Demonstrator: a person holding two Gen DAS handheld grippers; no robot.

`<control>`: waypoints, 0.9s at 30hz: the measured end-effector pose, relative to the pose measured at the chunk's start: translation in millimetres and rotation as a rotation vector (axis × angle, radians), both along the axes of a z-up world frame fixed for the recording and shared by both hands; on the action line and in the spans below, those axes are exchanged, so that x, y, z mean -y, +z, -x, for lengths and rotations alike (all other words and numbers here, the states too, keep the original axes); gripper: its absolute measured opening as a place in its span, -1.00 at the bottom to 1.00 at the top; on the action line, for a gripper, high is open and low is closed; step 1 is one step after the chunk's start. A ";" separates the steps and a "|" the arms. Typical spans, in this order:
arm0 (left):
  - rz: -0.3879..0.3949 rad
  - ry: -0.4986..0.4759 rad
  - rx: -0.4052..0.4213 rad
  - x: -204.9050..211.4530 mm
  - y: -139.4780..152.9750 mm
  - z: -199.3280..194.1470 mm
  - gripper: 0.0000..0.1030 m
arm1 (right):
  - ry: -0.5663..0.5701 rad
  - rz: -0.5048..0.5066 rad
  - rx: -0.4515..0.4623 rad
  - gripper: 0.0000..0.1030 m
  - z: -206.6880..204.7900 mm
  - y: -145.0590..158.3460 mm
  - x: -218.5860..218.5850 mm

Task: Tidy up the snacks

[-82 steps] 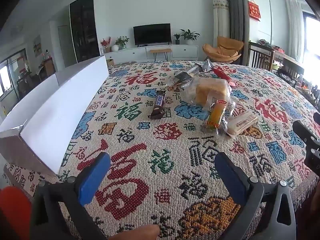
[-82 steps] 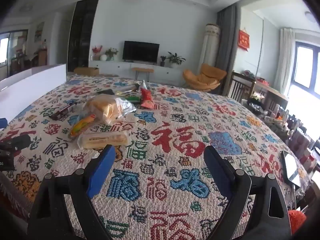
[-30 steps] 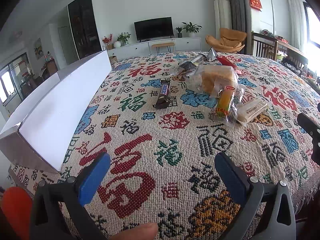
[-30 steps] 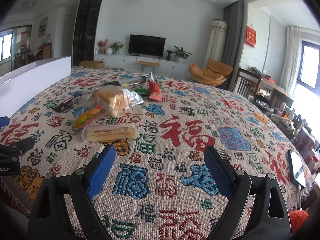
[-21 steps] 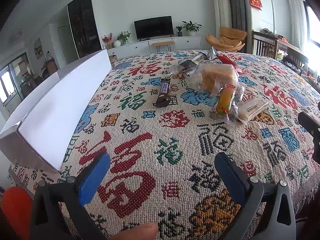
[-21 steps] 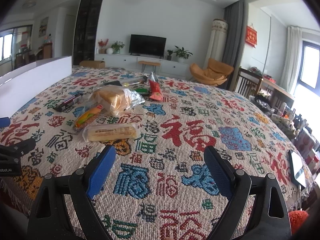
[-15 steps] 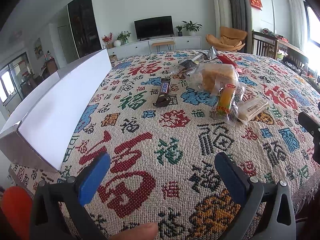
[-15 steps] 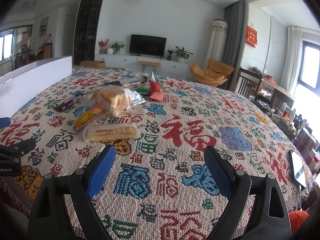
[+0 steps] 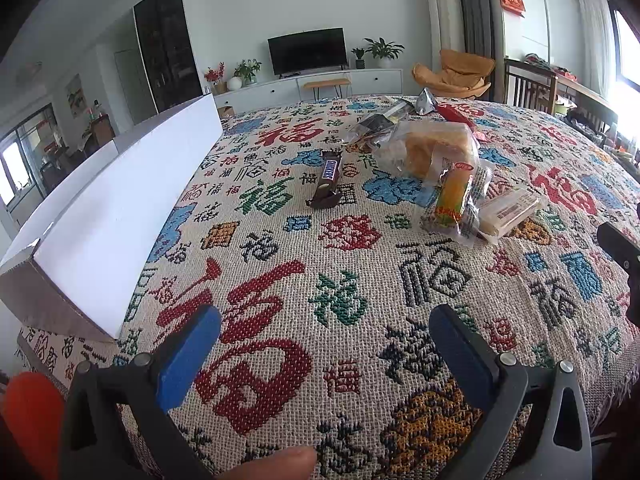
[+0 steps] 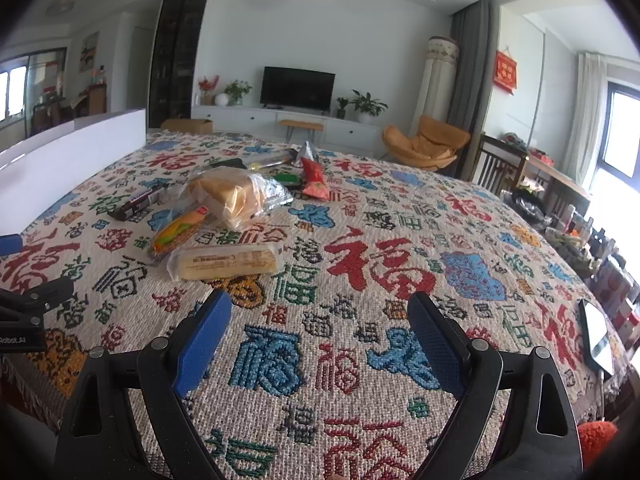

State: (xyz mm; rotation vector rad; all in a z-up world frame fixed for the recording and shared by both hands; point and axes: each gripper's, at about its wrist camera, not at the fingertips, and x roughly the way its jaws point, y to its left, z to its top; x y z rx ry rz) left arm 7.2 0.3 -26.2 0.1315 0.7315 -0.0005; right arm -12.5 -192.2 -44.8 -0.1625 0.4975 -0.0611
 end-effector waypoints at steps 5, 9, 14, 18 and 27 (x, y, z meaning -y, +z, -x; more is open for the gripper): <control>-0.001 0.001 -0.002 -0.2 -1.2 -1.1 1.00 | 0.001 0.000 0.000 0.79 -0.4 -0.4 -0.4; -0.002 0.002 -0.007 -0.8 -2.7 -1.9 1.00 | 0.000 -0.001 -0.003 0.79 -0.6 -0.8 -0.5; -0.002 0.003 -0.014 -1.6 -3.9 -3.0 1.00 | 0.002 -0.001 -0.005 0.79 -2.0 -1.6 -0.9; -0.001 0.005 -0.022 -2.7 -5.1 -4.0 1.00 | 0.006 0.000 -0.008 0.79 -3.2 -3.0 -0.7; -0.001 0.005 -0.042 -3.5 -9.2 -7.4 1.00 | 0.011 -0.004 -0.017 0.79 -4.5 -5.0 0.3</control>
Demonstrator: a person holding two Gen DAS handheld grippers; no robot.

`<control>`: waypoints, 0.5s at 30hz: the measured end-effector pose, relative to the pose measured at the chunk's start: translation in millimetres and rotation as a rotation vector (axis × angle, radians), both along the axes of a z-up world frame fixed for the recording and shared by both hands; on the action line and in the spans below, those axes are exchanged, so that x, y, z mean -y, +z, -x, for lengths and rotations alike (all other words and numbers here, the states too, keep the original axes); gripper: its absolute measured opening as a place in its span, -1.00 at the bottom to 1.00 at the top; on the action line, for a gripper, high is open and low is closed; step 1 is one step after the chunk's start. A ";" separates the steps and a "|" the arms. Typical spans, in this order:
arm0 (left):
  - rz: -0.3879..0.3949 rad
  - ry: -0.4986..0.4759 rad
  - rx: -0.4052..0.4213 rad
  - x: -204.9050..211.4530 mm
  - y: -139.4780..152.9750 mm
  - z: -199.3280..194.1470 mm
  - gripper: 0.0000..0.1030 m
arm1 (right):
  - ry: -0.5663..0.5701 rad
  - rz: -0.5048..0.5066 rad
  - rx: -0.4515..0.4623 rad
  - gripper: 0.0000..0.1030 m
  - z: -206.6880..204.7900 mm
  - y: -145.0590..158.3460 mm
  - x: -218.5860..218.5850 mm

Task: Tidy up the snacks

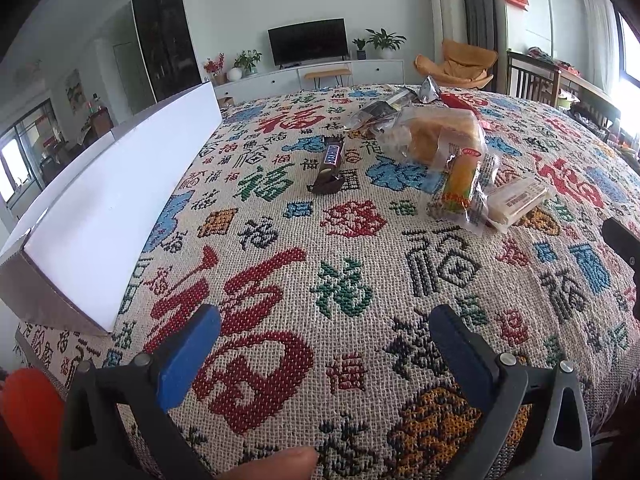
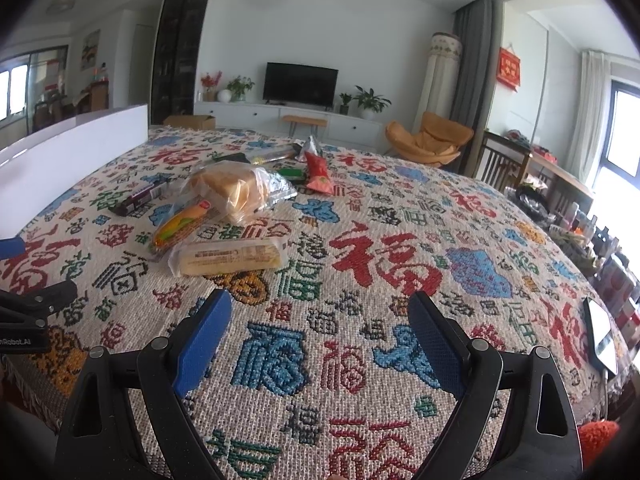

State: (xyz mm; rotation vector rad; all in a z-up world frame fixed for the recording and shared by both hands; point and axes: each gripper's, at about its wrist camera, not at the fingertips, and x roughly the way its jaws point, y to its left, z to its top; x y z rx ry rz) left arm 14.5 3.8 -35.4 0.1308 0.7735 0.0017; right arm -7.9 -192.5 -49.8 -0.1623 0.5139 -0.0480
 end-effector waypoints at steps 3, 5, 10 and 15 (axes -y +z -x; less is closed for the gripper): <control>0.000 -0.001 -0.008 -0.3 -2.2 -0.9 1.00 | 0.001 -0.002 -0.004 0.79 -0.4 -0.4 0.6; 0.001 -0.001 -0.011 -0.5 -3.1 -1.1 1.00 | 0.002 -0.002 -0.007 0.79 -0.5 -0.7 0.6; 0.003 -0.001 -0.022 -1.4 -5.6 -3.0 1.00 | 0.005 -0.001 -0.012 0.79 -0.8 -1.3 -0.2; 0.015 0.003 -0.035 -3.9 -8.3 -4.3 1.00 | 0.007 0.000 -0.018 0.79 -1.1 -2.1 -0.4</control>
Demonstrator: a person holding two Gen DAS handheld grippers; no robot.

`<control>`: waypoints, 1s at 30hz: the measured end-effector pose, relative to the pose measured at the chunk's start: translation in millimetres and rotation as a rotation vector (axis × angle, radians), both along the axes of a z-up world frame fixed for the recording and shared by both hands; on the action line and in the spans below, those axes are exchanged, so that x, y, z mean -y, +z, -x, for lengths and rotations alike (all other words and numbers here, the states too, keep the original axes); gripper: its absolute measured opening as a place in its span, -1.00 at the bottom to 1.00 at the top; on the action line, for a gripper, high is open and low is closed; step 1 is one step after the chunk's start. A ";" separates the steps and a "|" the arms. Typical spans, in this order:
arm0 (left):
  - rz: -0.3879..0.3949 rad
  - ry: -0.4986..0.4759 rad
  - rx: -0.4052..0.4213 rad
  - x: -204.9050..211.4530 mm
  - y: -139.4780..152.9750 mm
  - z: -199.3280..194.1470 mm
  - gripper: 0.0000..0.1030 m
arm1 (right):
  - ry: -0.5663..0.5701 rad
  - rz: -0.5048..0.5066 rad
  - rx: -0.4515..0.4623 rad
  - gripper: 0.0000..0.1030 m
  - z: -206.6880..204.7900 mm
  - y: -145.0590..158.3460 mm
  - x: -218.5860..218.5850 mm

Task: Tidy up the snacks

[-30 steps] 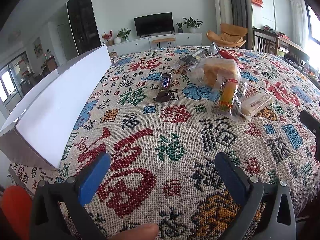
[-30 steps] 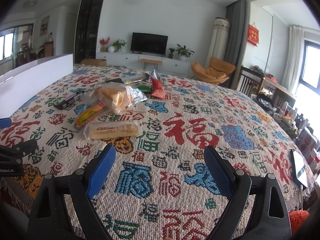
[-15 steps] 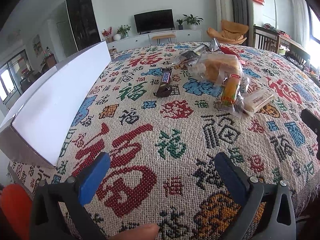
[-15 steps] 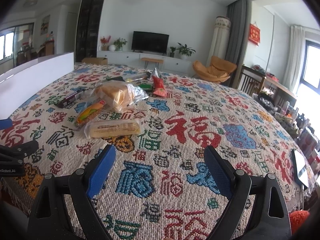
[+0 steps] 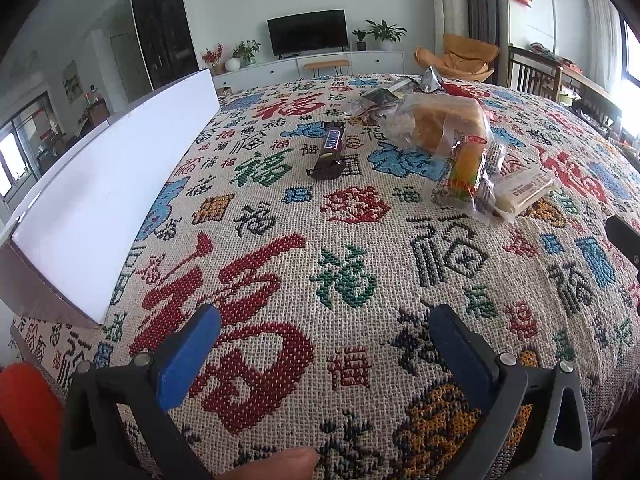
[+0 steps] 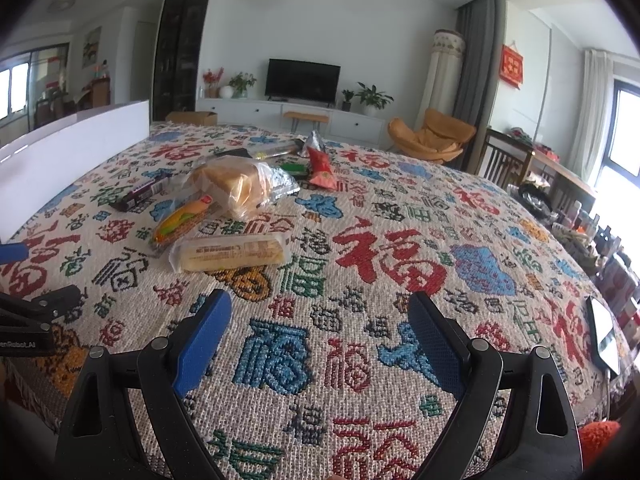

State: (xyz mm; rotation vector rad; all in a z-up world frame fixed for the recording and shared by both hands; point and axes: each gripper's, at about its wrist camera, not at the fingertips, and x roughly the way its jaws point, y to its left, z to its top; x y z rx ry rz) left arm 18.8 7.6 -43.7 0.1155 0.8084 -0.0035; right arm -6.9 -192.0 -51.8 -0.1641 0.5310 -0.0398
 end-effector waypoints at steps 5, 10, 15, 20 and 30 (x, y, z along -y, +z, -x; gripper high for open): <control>0.020 0.003 -0.010 -3.9 -1.6 -1.5 1.00 | -0.002 -0.006 -0.012 0.79 -2.2 -1.9 0.9; 0.053 0.004 -0.023 -7.9 -3.5 -3.4 1.00 | -0.008 -0.013 -0.014 0.79 -2.6 -1.7 3.1; 0.081 0.006 -0.036 -11.2 -4.6 -4.4 1.00 | -0.022 -0.033 -0.028 0.79 -5.0 -3.0 8.1; 0.096 0.010 -0.046 -12.2 -4.9 -5.2 1.00 | -0.021 -0.040 -0.040 0.79 -5.9 -4.8 8.2; 0.097 0.010 -0.046 -12.5 -4.9 -5.9 1.00 | 0.059 -0.022 -0.079 0.79 -6.7 -10.8 -7.2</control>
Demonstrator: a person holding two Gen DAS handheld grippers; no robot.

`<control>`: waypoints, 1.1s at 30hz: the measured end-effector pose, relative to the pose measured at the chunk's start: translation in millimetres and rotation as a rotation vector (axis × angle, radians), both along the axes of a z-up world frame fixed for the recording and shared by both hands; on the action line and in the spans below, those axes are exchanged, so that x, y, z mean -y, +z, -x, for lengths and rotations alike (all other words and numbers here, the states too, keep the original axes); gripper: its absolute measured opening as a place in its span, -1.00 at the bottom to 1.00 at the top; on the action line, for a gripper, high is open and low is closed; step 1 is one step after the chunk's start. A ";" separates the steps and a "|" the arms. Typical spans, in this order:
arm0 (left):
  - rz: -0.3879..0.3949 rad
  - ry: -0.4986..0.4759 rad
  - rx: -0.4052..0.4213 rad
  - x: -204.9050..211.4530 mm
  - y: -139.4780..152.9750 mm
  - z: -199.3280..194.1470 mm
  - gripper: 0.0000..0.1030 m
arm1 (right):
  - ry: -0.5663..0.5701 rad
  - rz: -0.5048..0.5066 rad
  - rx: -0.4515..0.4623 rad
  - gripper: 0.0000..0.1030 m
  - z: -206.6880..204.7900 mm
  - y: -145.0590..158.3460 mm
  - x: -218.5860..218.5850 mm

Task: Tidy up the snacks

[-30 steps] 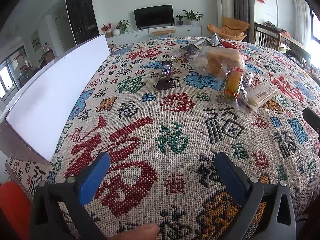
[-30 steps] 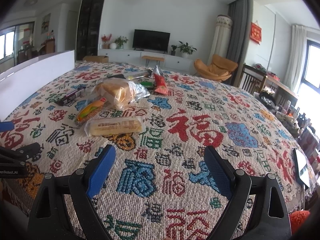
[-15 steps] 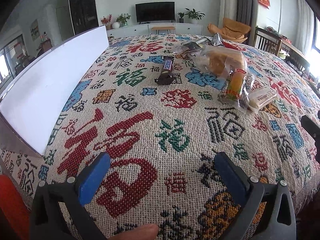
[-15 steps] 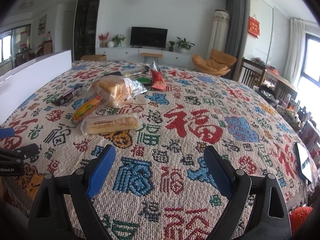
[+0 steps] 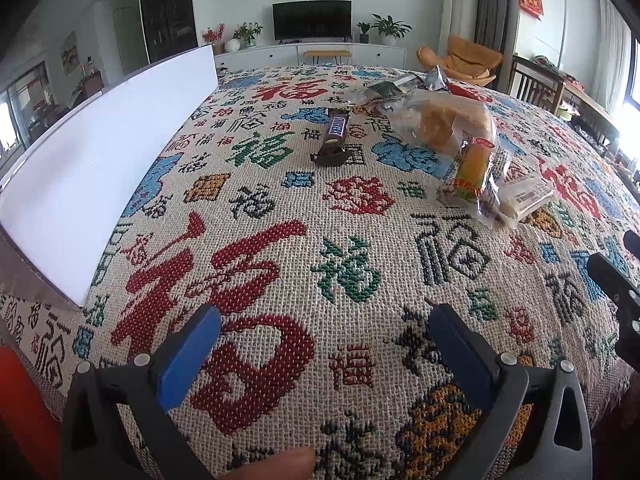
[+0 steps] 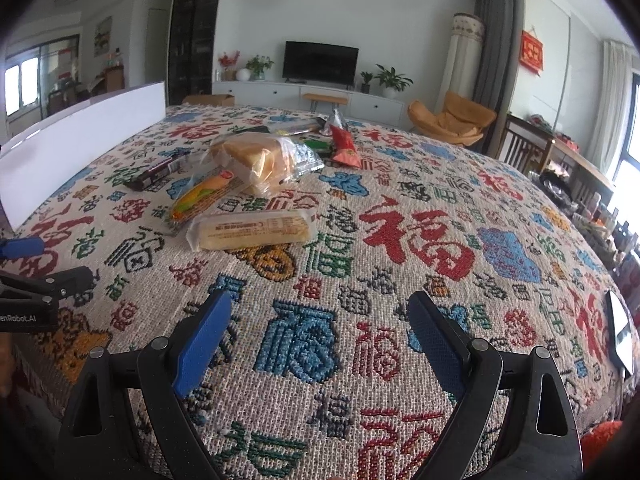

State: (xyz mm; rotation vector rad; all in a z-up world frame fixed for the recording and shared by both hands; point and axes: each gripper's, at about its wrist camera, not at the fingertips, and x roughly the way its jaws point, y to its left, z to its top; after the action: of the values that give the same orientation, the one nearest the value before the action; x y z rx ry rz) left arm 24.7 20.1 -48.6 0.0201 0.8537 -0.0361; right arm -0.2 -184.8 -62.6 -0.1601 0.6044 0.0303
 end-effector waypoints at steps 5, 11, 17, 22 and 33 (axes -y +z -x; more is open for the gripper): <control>0.000 0.000 -0.001 0.0 0.0 0.0 1.00 | 0.002 -0.007 -0.008 0.79 -1.0 -0.9 0.4; -0.004 -0.007 -0.004 0.0 -1.6 -1.0 1.00 | -0.009 -0.020 -0.013 0.79 -3.4 -1.2 5.0; -0.002 -0.011 -0.012 0.3 -1.8 -1.0 1.00 | -0.013 -0.026 -0.015 0.79 -4.0 -1.0 6.5; -0.003 -0.013 -0.023 0.1 -1.7 -1.7 1.00 | -0.025 -0.034 -0.015 0.79 -7.1 1.6 11.7; -0.006 -0.025 -0.050 0.9 -0.4 -4.6 1.00 | -0.250 -0.048 -0.141 0.79 -99.8 13.7 103.5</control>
State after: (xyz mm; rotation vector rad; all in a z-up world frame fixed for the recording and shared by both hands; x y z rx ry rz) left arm 29.4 19.2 -49.0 0.0355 0.9036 -0.0571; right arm 99.7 -288.3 -48.9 -0.0352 0.7605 -0.1868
